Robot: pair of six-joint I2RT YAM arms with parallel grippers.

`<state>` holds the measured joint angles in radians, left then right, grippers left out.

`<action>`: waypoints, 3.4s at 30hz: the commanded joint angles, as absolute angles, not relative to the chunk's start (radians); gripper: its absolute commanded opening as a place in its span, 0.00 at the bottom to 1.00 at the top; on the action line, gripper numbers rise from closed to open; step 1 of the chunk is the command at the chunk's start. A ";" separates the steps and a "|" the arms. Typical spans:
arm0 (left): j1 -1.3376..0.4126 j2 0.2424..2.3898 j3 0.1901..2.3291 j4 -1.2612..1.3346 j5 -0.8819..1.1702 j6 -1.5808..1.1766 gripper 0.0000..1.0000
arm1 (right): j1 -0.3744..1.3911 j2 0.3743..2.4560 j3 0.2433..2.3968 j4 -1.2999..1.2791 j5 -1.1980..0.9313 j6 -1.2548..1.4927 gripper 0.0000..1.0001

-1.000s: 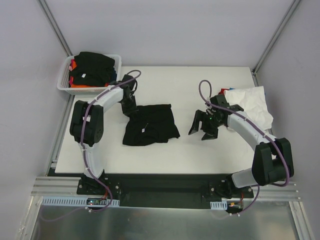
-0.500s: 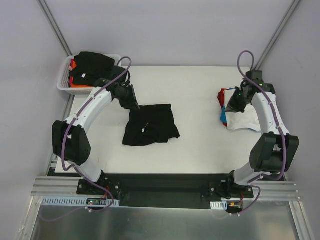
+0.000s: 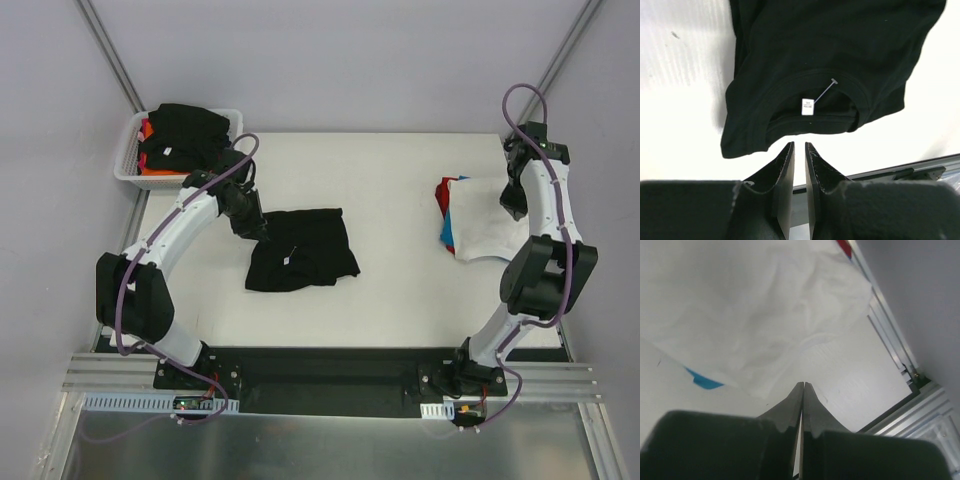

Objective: Fold and stack the t-shirts

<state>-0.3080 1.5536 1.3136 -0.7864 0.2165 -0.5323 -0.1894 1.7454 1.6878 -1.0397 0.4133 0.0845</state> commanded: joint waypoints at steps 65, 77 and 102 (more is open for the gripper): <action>-0.373 1.736 1.427 -0.847 0.161 -0.561 0.13 | -0.057 1.559 1.161 -0.859 0.072 0.258 0.01; -0.396 1.750 1.503 -0.847 0.164 -0.555 0.14 | -0.049 1.643 1.520 -0.885 -0.043 0.190 0.01; -0.397 1.781 1.485 -0.851 0.160 -0.541 0.15 | 0.070 1.812 1.205 -0.670 -0.304 0.178 0.01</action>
